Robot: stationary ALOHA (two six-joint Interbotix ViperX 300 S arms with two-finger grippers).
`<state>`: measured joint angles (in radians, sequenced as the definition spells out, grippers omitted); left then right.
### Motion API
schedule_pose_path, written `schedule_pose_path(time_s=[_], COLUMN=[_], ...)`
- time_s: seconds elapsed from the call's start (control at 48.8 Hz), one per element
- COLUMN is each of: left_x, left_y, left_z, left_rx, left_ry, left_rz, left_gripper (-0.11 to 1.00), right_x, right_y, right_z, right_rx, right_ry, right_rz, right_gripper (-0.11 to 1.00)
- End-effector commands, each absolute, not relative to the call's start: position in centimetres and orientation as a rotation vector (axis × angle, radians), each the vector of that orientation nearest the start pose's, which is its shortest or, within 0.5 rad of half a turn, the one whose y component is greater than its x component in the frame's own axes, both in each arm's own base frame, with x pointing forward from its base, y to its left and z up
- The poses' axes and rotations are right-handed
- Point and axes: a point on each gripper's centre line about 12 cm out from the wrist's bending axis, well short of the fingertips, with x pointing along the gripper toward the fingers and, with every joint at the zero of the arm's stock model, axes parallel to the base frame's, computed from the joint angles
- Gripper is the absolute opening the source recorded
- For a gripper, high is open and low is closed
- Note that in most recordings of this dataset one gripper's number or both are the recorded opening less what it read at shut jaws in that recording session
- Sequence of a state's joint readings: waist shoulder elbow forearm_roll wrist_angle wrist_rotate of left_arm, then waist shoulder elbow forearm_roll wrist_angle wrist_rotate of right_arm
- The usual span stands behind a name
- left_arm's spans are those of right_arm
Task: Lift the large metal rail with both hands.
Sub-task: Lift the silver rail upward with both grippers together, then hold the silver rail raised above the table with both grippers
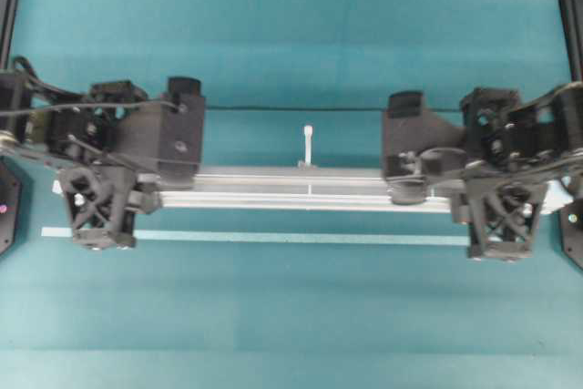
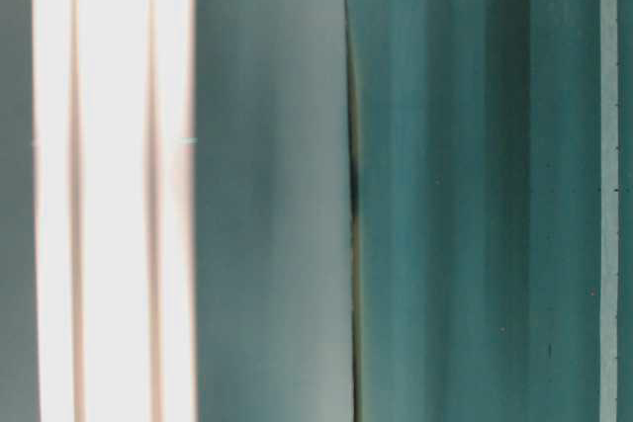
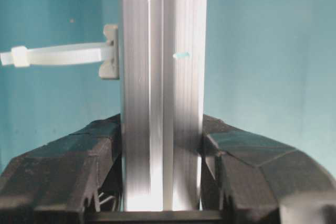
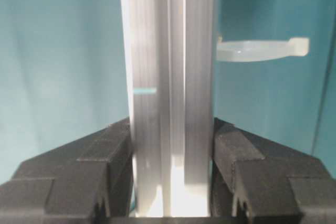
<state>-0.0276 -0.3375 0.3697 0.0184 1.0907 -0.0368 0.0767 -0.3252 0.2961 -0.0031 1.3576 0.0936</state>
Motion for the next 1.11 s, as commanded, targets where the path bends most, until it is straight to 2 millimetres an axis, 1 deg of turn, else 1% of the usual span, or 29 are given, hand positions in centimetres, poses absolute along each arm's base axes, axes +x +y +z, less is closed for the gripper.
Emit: schedule_pose_path(time_s=[0.0,0.267,0.595,0.718,0.821,1.087], left_x=[30.8,30.1,30.3,30.7,31.0,31.9], left_y=[-0.5,-0.5,-0.5,-0.6,-0.6,-0.8], left_z=[34.9,37.1,41.0,42.3,43.0,44.1], left_rx=[-0.002,-0.003,-0.01,-0.01,-0.009,-0.007], left_ry=[1.043,1.035,0.968,0.972,0.992,1.066], left_rz=[0.01,0.011,0.013,0.012,0.012,0.01], left_gripper=[0.35,0.35,0.35,0.35,0.35,0.35], right_x=[29.0,28.5,28.2,28.2,28.4,29.5], right_y=[2.5,3.1,3.3,3.4,3.5,3.8], right_z=[36.1,38.9,40.4,41.3,41.9,44.7], right_rx=[0.028,0.013,0.008,0.008,0.008,0.018], right_ry=[1.239,1.251,1.25,1.239,1.235,1.196], right_rz=[0.01,0.028,0.036,0.041,0.04,0.037], right_gripper=[0.41,0.41,0.41,0.41,0.41,0.41])
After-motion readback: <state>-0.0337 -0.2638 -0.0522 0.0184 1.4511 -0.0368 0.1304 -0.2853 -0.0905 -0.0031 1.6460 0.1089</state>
